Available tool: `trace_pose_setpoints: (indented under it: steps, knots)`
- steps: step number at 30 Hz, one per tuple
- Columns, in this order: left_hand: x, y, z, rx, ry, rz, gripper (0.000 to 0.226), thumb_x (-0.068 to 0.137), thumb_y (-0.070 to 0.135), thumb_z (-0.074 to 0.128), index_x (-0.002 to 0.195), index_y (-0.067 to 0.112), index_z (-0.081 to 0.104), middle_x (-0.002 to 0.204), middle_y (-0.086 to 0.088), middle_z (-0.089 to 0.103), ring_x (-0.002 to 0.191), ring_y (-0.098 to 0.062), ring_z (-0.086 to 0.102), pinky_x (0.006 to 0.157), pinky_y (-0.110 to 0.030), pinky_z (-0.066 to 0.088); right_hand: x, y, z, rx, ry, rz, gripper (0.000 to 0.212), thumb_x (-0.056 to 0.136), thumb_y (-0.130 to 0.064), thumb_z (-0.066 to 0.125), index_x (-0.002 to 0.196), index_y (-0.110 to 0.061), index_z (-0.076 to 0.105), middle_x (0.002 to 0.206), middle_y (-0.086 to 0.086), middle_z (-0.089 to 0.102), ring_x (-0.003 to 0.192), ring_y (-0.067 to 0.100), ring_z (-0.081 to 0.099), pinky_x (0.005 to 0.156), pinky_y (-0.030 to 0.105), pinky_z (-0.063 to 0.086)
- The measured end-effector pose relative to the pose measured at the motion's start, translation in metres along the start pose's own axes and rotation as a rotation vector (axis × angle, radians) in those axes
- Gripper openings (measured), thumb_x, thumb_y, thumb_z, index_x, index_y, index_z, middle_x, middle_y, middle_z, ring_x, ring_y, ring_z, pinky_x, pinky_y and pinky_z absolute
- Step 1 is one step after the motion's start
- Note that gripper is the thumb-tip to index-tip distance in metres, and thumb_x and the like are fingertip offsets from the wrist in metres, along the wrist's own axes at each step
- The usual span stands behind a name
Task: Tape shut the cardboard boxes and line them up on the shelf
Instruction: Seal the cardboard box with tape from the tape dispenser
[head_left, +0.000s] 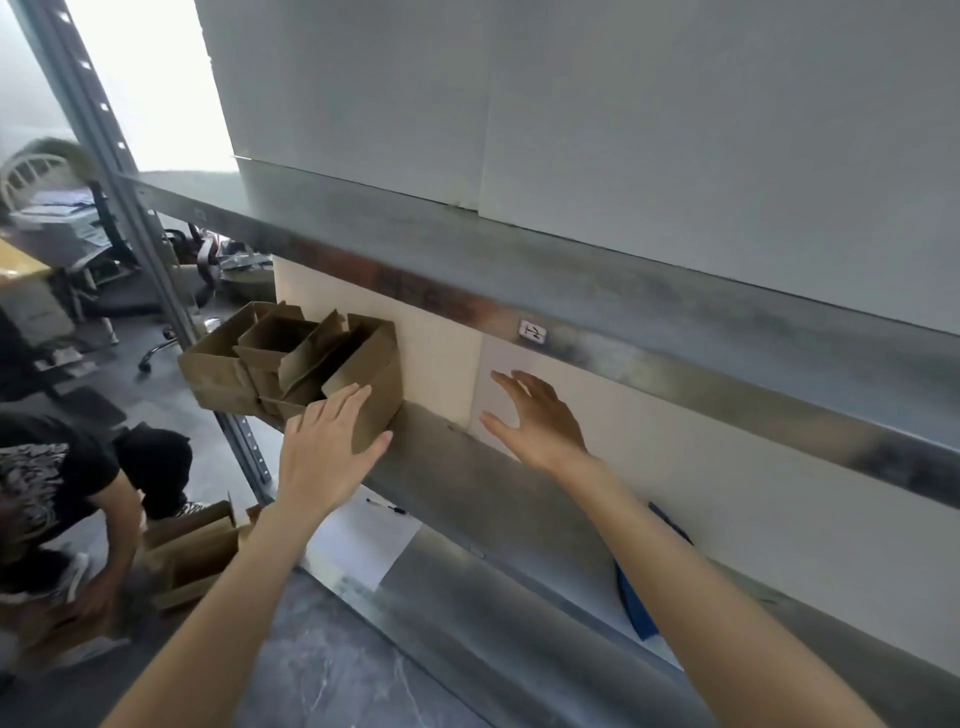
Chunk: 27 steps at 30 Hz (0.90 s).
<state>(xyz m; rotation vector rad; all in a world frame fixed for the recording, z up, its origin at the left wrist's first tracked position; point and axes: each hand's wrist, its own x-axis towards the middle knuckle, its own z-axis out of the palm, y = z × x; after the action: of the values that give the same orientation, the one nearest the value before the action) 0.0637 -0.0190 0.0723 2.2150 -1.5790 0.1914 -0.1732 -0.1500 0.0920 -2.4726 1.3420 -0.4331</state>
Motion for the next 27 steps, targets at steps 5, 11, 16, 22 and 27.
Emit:
trace_pose_setpoints:
  steps: [5, 11, 16, 22, 27]
  knots:
    - [0.020, -0.038, 0.010, -0.012, 0.006, -0.074, 0.060, 0.091, 0.053, 0.058, 0.141, 0.022, 0.051, 0.147, -0.001, 0.050, 0.129, -0.031, 0.049, 0.106, -0.050, 0.037, 0.038, -0.024, 0.022, 0.008, -0.005, -0.028, 0.062, 0.095, -0.054, 0.047, 0.150, -0.034, 0.028, 0.159, -0.002, 0.023, 0.146, 0.016, 0.017, 0.115, 0.035, 0.024]
    - [0.033, -0.072, 0.021, -0.088, -0.032, -0.179, 0.061, 0.092, 0.053, 0.057, 0.144, 0.023, 0.046, 0.151, -0.001, 0.044, 0.134, -0.030, 0.043, 0.109, -0.049, 0.034, 0.073, -0.054, 0.049, 0.011, -0.047, -0.047, 0.062, 0.096, -0.056, 0.044, 0.151, -0.035, 0.025, 0.160, -0.003, 0.022, 0.146, 0.017, 0.017, 0.115, 0.038, 0.025]
    - [0.048, -0.097, 0.025, -0.194, -0.074, -0.112, 0.057, 0.092, 0.048, 0.061, 0.141, 0.022, 0.049, 0.146, -0.003, 0.048, 0.131, -0.028, 0.045, 0.109, -0.047, 0.034, 0.088, -0.083, 0.069, 0.022, -0.053, -0.007, 0.062, 0.096, -0.056, 0.041, 0.151, -0.036, 0.022, 0.161, -0.004, 0.019, 0.147, 0.016, 0.014, 0.115, 0.040, 0.024]
    - [0.061, -0.125, 0.029, -0.265, -0.120, 0.022, 0.055, 0.090, 0.047, 0.063, 0.137, 0.021, 0.053, 0.138, -0.003, 0.053, 0.123, -0.028, 0.049, 0.101, -0.044, 0.040, 0.096, -0.117, 0.091, -0.004, 0.012, 0.081, 0.062, 0.096, -0.052, 0.046, 0.151, -0.034, 0.025, 0.159, -0.003, 0.025, 0.145, 0.018, 0.022, 0.112, 0.038, 0.030]
    - [0.066, -0.138, 0.032, -0.280, -0.141, 0.106, 0.052, 0.090, 0.047, 0.063, 0.136, 0.025, 0.053, 0.134, 0.001, 0.054, 0.119, -0.024, 0.049, 0.097, -0.041, 0.042, 0.097, -0.135, 0.104, -0.008, 0.046, 0.132, 0.061, 0.094, -0.050, 0.048, 0.150, -0.036, 0.027, 0.156, -0.003, 0.029, 0.142, 0.018, 0.027, 0.109, 0.037, 0.034]
